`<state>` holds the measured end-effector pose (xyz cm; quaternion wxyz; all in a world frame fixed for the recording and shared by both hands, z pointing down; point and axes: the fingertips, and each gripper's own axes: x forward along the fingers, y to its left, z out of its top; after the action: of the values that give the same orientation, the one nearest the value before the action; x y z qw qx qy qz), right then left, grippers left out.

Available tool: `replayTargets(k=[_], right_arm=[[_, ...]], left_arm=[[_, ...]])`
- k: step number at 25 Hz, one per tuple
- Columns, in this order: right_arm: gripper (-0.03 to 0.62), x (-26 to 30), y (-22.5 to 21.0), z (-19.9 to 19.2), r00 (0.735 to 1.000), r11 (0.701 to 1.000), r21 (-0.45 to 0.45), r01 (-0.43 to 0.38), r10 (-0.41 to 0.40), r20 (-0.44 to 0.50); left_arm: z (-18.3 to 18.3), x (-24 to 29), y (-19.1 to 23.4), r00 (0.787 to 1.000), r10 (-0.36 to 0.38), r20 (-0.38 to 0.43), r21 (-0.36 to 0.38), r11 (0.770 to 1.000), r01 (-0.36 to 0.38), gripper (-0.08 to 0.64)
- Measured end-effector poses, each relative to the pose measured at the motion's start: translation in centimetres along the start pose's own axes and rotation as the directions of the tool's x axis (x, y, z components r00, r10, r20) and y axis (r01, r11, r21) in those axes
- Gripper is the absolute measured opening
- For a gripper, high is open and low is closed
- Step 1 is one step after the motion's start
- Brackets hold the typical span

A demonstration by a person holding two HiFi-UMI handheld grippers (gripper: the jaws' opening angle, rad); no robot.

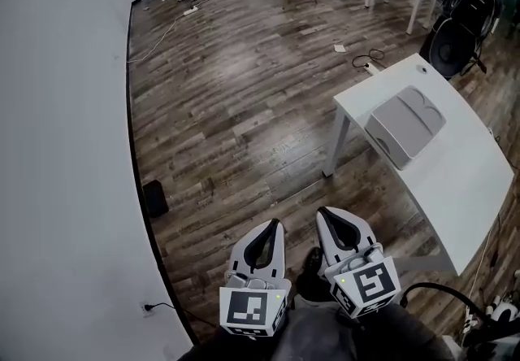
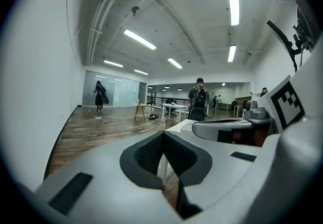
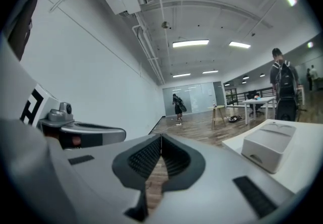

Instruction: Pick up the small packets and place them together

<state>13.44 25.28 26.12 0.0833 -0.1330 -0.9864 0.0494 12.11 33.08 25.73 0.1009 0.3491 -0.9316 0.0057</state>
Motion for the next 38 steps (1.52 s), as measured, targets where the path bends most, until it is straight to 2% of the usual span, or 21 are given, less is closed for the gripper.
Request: replayTargets(k=[6,14,16,18,23,27,30,33,38], right_arm=[[0.005,4.2,-6.1,0.9,0.999,0.999,0.002,0.042,-0.042,-0.007],[0.005,9.3,-10.0,1.0,0.995,0.996,0.015,0.092,-0.091,-0.044],[0.005,10.5,-11.2,0.7,0.991,0.992,0.021,0.123,-0.122,-0.055],[0.005,11.6,-12.8,0.7,0.982,0.983,0.033,0.181,-0.179,-0.060],[0.005,15.3,-15.7,2.6,0.946,0.944,0.051,0.325,-0.324,-0.022],[0.005,17.9,-16.7,4.1,0.910,0.908,0.061,0.414,-0.415,0.004],[0.005,18.9,-17.3,4.6,0.875,0.873,0.069,0.483,-0.485,0.008],[0.005,18.9,-17.9,4.7,0.830,0.827,0.086,0.555,-0.558,0.012],[0.005,16.2,-19.1,3.6,0.729,0.723,0.124,0.679,-0.684,-0.005]], left_arm=[[1.1,7.7,-0.2,0.998,-0.055,-0.002,-0.006,0.998,0.055,0.000],[1.5,14.2,2.0,0.993,-0.109,-0.036,-0.037,0.994,0.107,0.000],[1.3,16.1,2.5,0.989,-0.138,-0.046,-0.038,0.990,0.137,0.000],[1.2,18.3,2.6,0.977,-0.201,-0.067,-0.031,0.979,0.199,0.001],[3.5,23.8,3.8,0.929,-0.363,-0.068,0.021,0.931,0.365,0.000],[5.4,27.1,5.3,0.887,-0.459,-0.052,0.069,0.884,0.462,0.000],[5.8,28.8,6.0,0.850,-0.524,-0.059,0.078,0.846,0.527,0.001],[6.0,29.9,5.7,0.802,-0.592,-0.078,0.079,0.799,0.597,0.001],[5.3,31.0,2.8,0.700,-0.705,-0.115,0.095,0.693,0.714,0.001]])
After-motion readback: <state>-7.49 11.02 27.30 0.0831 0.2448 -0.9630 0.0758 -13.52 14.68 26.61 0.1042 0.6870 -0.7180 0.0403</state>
